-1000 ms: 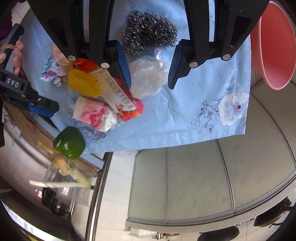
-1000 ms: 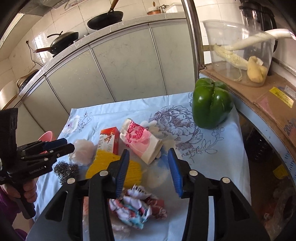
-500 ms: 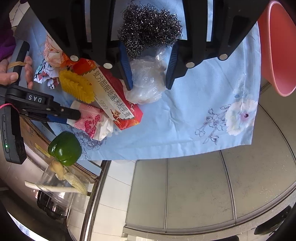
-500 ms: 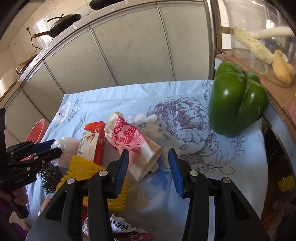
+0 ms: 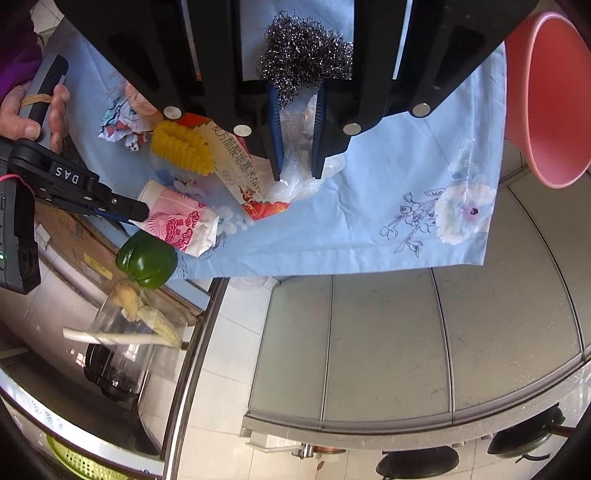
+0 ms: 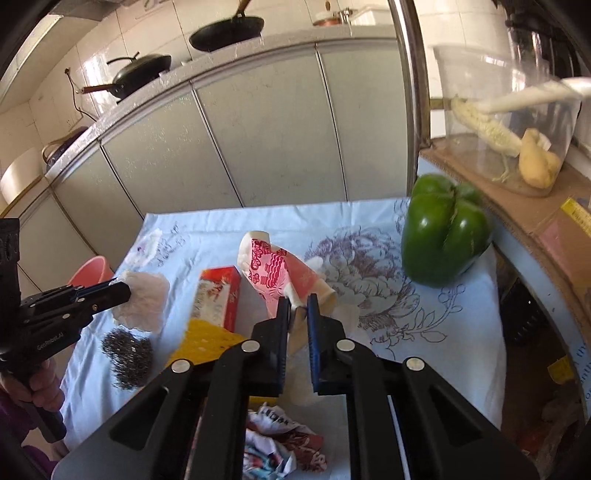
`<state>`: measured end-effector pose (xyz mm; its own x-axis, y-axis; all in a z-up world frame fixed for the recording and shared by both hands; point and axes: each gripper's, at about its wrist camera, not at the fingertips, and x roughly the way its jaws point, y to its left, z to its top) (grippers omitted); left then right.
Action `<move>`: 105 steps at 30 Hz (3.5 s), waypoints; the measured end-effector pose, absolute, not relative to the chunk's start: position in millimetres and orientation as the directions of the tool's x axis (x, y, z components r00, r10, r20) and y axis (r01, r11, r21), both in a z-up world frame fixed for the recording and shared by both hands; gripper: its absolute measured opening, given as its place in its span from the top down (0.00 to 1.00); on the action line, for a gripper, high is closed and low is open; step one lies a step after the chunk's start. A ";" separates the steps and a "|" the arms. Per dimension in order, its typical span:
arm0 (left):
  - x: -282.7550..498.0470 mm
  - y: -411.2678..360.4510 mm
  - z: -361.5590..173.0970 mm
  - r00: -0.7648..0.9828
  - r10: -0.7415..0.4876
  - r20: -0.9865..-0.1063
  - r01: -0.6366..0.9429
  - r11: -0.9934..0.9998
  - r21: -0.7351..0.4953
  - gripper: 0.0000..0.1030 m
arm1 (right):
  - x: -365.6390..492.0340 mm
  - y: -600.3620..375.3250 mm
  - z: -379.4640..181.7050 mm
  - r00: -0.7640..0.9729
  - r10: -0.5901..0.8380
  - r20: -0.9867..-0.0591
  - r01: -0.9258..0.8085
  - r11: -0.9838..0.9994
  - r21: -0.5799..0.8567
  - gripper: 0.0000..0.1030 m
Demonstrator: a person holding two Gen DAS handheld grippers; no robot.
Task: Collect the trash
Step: 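Grasp the clear plastic bag with the left gripper while the right gripper grasps the pink-and-white carton, then carry the clear bag and carton over the pink bin and open both grippers, then move both open grippers back over the remaining trash on the cloth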
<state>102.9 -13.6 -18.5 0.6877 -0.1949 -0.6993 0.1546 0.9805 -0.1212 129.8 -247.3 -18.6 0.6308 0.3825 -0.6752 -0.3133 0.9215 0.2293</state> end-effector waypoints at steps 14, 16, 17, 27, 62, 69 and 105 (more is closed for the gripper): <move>56.4 18.1 28.5 0.788 -0.143 -0.599 0.079 0.988 -0.132 0.86 | 78.0 -230.6 41.1 0.721 0.413 -0.557 -0.360 0.909 0.209 0.90; 47.8 23.5 34.7 0.803 -0.132 -0.581 0.069 0.989 -0.130 0.86 | 72.4 -221.5 44.6 0.721 0.424 -0.548 -0.376 0.904 0.205 0.90; 43.6 26.3 37.7 0.810 -0.127 -0.573 0.063 0.990 -0.130 0.86 | 69.6 -215.5 46.9 0.720 0.431 -0.543 -0.387 0.900 0.202 0.90; 0.1 66.3 56.7 0.860 -0.049 -0.508 -0.028 0.989 -0.144 0.86 | 50.4 -151.9 66.5 0.694 0.507 -0.511 -0.495 0.851 0.172 0.90; -67.0 250.4 5.0 0.787 0.250 -0.564 -0.434 0.874 -0.218 0.86 | 33.8 76.3 34.9 0.464 0.631 -0.622 -0.753 0.651 0.097 0.90; -63.0 264.0 -16.4 0.760 0.243 -0.603 -0.451 0.866 -0.219 0.86 | 39.9 106.0 15.0 0.413 0.605 -0.681 -0.776 0.625 0.084 0.90; -55.5 247.1 -15.6 0.767 0.139 -0.626 -0.386 0.880 -0.277 0.67 | 37.3 80.5 21.4 0.416 0.619 -0.666 -0.757 0.642 0.124 0.77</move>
